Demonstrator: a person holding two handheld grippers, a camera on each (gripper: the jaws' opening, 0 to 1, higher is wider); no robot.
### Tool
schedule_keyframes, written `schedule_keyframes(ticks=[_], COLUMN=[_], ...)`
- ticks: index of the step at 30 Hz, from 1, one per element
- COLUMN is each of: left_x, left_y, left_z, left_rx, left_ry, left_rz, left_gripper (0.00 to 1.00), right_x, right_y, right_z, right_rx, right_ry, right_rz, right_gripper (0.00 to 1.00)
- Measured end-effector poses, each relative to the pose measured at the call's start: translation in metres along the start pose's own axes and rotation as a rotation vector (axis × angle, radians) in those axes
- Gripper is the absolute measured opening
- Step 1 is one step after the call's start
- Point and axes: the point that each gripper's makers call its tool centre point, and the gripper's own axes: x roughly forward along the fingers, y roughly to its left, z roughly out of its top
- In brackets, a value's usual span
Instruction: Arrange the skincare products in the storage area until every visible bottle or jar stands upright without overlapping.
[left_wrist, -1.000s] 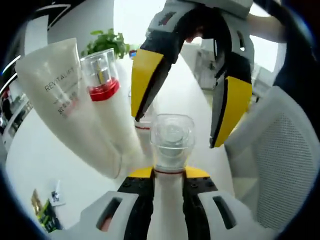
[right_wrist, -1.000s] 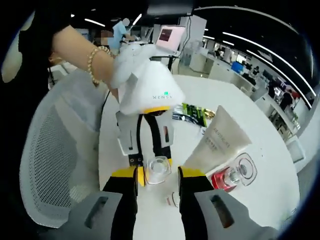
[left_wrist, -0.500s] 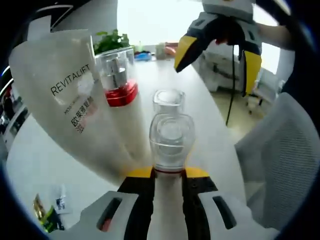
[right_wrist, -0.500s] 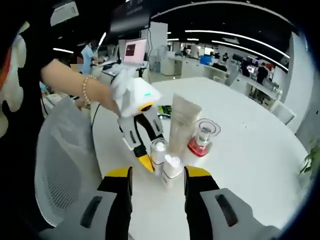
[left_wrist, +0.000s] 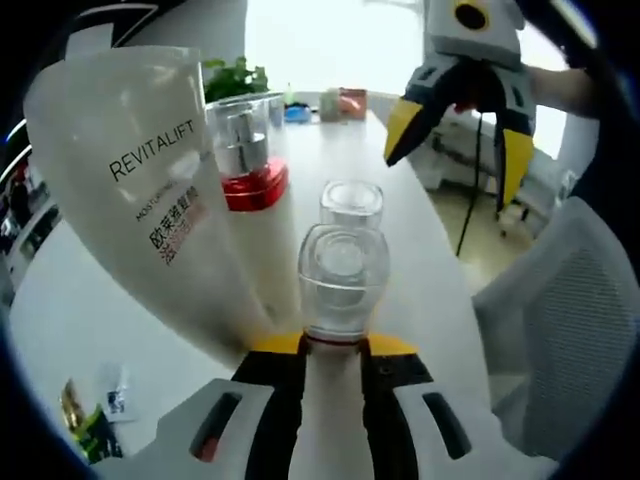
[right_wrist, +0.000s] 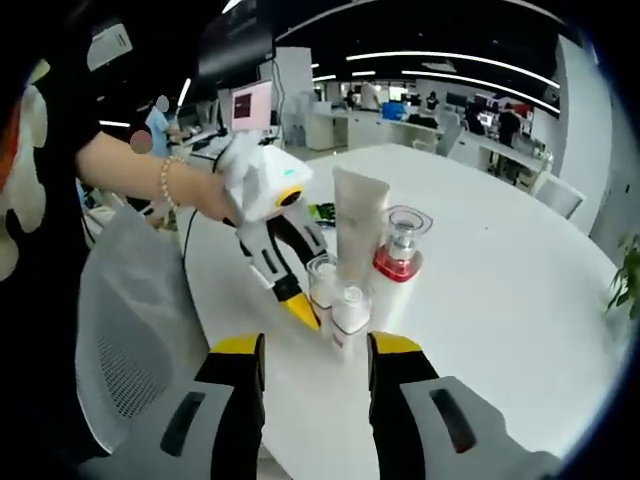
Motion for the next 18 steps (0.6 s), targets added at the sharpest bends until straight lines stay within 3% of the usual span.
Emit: schedule_keyframes(ticks=[18], left_x=[-0.019], left_y=[-0.003], left_z=[-0.005], left_rx=[-0.040], left_ry=[0.000], left_rz=[0.044], left_gripper=[0.28], right_x=[0.000], right_y=[0.011], right_z=[0.002], right_rx=[-0.007], right_ry=[0.012], right_rz=[-0.008], right_gripper=[0.43])
